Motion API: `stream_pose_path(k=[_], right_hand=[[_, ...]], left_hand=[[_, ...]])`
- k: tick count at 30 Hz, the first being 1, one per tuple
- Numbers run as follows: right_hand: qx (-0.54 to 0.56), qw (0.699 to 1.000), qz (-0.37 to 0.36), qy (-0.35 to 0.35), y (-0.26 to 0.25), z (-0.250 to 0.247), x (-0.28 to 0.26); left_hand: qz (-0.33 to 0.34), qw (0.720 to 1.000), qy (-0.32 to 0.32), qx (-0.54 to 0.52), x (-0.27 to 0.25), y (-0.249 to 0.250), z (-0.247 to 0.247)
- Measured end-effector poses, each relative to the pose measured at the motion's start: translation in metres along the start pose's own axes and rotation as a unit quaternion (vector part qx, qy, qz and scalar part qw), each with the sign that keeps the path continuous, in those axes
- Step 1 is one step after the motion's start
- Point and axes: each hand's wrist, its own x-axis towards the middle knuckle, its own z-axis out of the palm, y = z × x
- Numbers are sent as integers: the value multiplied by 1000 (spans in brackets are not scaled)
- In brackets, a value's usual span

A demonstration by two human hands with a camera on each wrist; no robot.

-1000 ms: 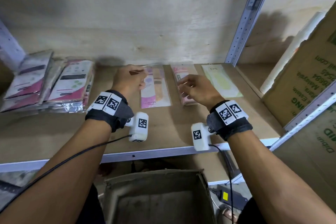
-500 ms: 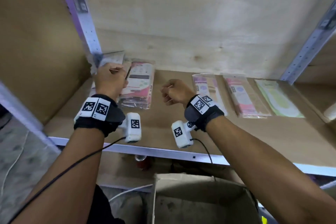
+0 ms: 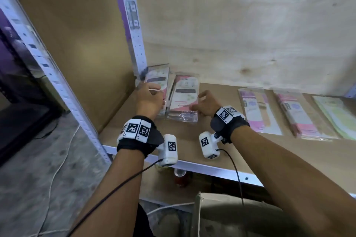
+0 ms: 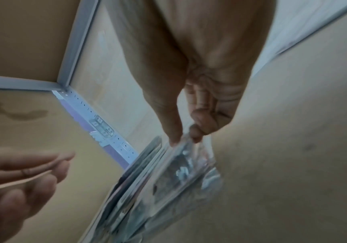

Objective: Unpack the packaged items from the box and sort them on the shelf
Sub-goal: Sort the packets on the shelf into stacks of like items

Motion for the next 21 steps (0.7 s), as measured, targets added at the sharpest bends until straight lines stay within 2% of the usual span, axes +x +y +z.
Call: stream_pose_path(k=[3, 6, 9, 11, 13, 16, 19, 21], right_hand=[[140, 990, -28, -11, 3, -18, -23], [202, 978, -50, -12, 1, -37, -51], [311, 950, -31, -16, -8, -59, -73], [363, 932, -20, -20, -15, -74, -84], [398, 917, -13, -33, -19, -88, -95], [448, 893, -14, -36, -18, -114, -109], [458, 888, -37, -24, -12, -146, -121], [417, 907, -59, 1, -2, -162, -127]], left_hand=[[3, 999, -27, 29, -2, -4, 5], [45, 987, -70, 134, -4, -5, 11], [102, 939, -124, 304, -13, 3, 19], [143, 916, -146, 345, -25, 12, 28], [204, 911, -148, 326, -38, 20, 40], [295, 921, -108, 229, -54, 36, 59], [320, 936, -102, 104, -65, 51, 76], [296, 944, -142, 22, -73, 57, 90]])
